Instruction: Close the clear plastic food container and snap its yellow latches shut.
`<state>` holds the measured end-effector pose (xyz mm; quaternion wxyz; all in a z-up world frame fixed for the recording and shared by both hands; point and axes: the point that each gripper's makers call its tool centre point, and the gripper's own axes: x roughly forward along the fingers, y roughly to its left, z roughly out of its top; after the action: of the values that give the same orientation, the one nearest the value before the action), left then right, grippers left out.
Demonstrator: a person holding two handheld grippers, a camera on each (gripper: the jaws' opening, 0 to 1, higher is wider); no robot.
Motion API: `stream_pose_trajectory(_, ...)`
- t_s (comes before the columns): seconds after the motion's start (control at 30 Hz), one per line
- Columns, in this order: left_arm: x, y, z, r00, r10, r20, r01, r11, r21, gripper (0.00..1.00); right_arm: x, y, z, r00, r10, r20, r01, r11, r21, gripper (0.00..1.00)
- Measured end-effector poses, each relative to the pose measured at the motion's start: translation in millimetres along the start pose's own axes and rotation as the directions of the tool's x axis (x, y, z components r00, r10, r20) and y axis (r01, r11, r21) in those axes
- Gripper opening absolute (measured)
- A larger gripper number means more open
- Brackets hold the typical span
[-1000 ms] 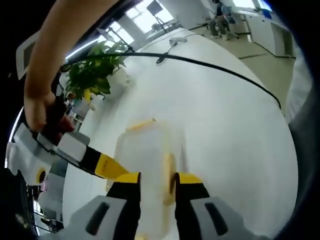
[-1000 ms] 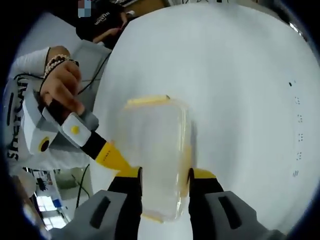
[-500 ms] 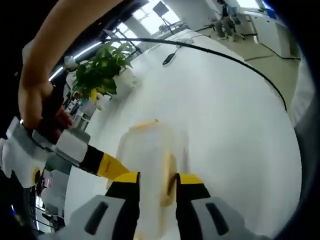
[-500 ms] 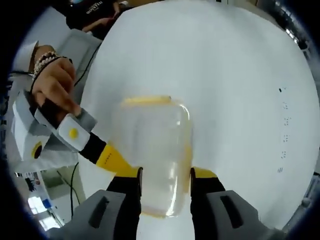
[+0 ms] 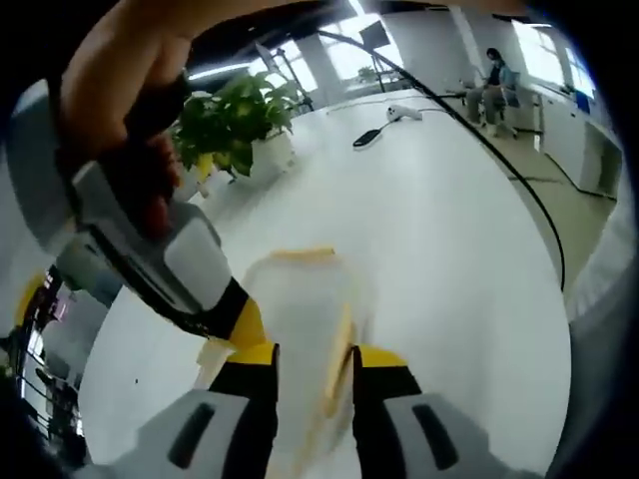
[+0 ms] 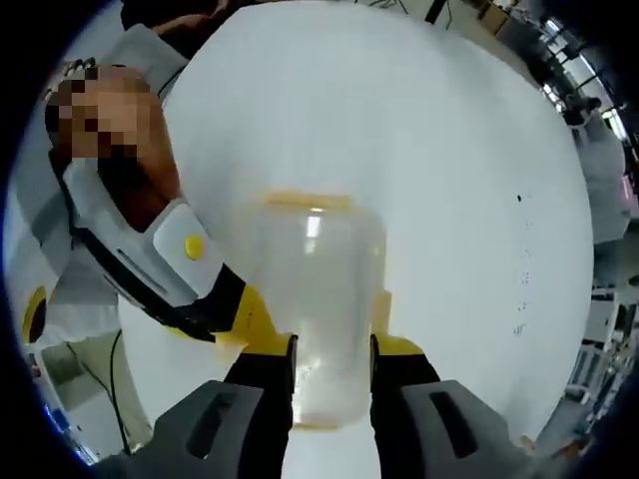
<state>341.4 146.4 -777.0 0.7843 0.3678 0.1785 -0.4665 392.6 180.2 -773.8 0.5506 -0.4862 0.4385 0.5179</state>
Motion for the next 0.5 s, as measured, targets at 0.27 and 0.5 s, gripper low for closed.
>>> stream_pose_trajectory(0.27, -1.1, 4.6, 3.2, 1.0, -0.021, -0.012, 0.021, 1.0, -0.006, 0.22, -5.2, 7.6, -5.5, 0.985, -0.073, 0.158, 0.061, 0.995, 0.078, 0.13)
stream_pose_trajectory(0.5, -25.3, 14.1, 27.2, 0.986, -0.007, 0.165, 0.044, 0.974, -0.224, 0.27, -35.8, -11.1, -20.8, 0.884, -0.347, 0.313, 0.283, 0.93, 0.233, 0.41)
